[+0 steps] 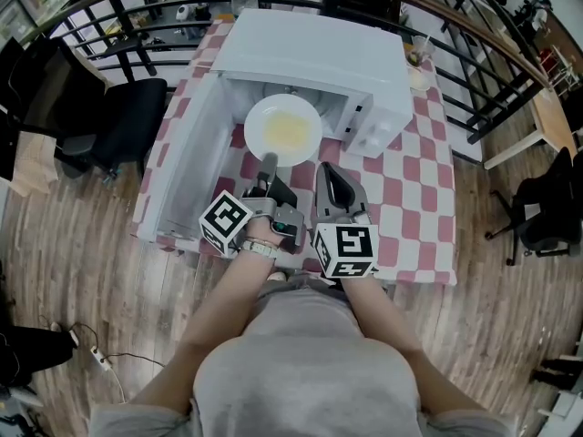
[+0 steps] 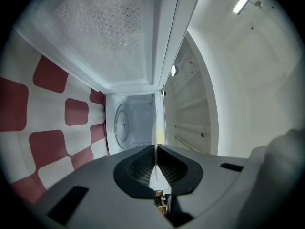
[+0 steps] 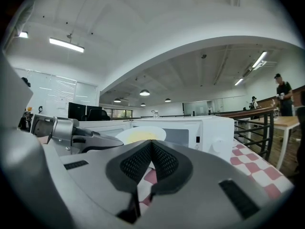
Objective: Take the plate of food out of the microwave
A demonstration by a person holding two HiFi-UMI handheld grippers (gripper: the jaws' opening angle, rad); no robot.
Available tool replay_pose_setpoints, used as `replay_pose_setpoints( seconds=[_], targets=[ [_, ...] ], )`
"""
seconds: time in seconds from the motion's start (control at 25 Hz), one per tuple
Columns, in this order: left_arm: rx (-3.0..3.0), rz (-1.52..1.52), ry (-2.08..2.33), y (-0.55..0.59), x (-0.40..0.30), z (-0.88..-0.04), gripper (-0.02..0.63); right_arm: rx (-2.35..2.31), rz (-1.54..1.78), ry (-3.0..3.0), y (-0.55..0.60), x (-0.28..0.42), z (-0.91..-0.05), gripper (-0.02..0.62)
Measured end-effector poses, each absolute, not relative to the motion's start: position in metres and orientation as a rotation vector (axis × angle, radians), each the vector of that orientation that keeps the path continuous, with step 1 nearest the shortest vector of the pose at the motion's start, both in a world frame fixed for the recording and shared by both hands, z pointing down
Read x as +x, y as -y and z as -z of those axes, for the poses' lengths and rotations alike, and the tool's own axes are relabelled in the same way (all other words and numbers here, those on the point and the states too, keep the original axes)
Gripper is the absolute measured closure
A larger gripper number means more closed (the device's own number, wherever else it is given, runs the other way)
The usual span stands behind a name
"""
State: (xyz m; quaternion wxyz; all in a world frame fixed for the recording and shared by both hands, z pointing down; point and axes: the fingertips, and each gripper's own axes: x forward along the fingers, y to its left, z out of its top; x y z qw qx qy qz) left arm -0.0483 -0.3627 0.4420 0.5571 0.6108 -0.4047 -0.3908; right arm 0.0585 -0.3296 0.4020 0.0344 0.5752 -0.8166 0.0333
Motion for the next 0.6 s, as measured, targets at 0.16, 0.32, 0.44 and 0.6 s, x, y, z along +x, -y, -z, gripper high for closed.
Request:
replay_pose_setpoints(
  seconds=[0.16,0.32,0.44,0.6],
  targets=[
    [1.433,0.923,0.954,0.3615,-0.0484,-0.4434,0.591,1.769,-0.100,2.510,0.3289,0.0587,-0.4028,0.571],
    [1.428,0.927,0.953,0.3605,-0.0492,-0.4411,0.591,1.773,-0.102,2.511,0.3281,0.0592,-0.4016,0.571],
    [1.426,0.927,0.954,0.3603,-0.0498,-0.4394,0.591,1.771,-0.104,2.511,0.3281,0.0583,-0.4008,0.571],
    [1.424,0.919,0.958,0.3598,-0.0510,-0.4375,0.591,1.765,-0.102,2.516,0.3290,0.0550,-0.3998,0.571]
  ],
)
